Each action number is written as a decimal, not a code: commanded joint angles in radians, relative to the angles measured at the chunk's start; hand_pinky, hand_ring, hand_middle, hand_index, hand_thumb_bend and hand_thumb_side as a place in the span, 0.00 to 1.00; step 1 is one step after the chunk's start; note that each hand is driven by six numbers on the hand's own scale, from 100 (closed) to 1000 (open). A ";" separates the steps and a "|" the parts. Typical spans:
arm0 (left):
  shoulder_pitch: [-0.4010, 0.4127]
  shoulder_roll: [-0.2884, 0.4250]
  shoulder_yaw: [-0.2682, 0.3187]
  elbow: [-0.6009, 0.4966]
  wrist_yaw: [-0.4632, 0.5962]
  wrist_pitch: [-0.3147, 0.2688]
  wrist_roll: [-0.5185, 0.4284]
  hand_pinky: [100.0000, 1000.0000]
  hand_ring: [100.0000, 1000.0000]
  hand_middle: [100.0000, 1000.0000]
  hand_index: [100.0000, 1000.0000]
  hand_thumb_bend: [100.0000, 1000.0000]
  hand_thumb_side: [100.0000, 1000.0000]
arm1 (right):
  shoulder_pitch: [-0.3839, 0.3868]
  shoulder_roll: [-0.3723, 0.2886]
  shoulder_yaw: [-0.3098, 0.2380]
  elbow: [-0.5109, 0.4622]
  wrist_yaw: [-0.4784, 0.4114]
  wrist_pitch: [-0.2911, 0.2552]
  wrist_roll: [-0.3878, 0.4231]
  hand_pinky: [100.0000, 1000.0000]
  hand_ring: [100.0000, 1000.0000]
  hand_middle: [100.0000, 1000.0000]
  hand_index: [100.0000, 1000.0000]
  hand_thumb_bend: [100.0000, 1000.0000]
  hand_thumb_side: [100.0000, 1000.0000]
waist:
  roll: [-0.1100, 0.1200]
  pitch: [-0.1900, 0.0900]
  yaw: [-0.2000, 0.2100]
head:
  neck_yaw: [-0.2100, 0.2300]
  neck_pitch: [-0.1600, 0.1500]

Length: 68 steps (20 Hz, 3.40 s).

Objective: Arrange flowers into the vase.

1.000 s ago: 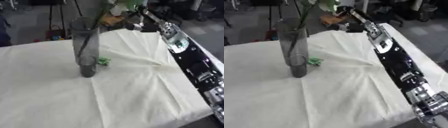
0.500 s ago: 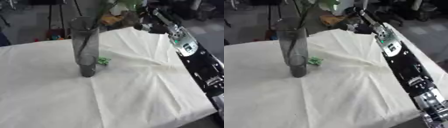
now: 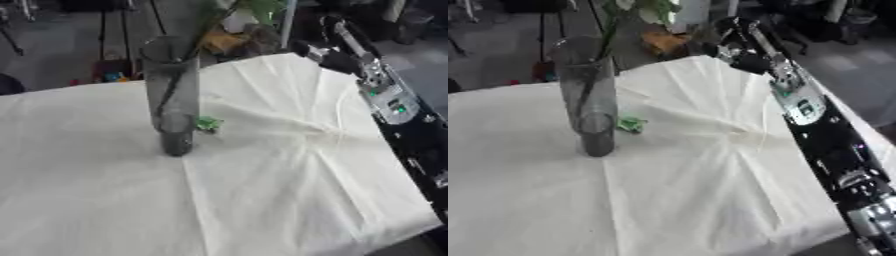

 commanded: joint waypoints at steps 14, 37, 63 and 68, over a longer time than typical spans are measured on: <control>-0.012 0.028 0.016 -0.017 -0.003 -0.003 0.013 0.77 1.00 0.89 0.89 0.78 1.00 | 0.069 -0.039 -0.079 -0.073 -0.094 0.023 -0.108 0.59 0.45 0.52 0.67 0.41 0.54 | -0.003 -0.005 -0.010 | 0.014 -0.022; -0.010 0.026 0.019 -0.018 -0.003 -0.002 0.015 0.77 1.00 0.88 0.89 0.78 1.00 | 0.082 -0.028 -0.093 -0.076 -0.118 0.025 -0.137 0.59 0.46 0.53 0.68 0.42 0.57 | 0.002 -0.008 -0.010 | 0.014 -0.024; -0.009 0.025 0.019 -0.019 -0.005 -0.002 0.017 0.77 1.00 0.88 0.89 0.78 1.00 | 0.081 -0.018 -0.096 -0.074 -0.116 0.024 -0.136 0.59 0.46 0.53 0.68 0.43 0.57 | 0.005 -0.011 -0.013 | 0.013 -0.021; -0.010 0.026 0.019 -0.019 -0.005 -0.002 0.016 0.77 1.00 0.88 0.88 0.78 1.00 | 0.081 -0.016 -0.097 -0.072 -0.116 0.024 -0.136 0.59 0.46 0.53 0.68 0.43 0.57 | 0.005 -0.010 -0.013 | 0.014 -0.019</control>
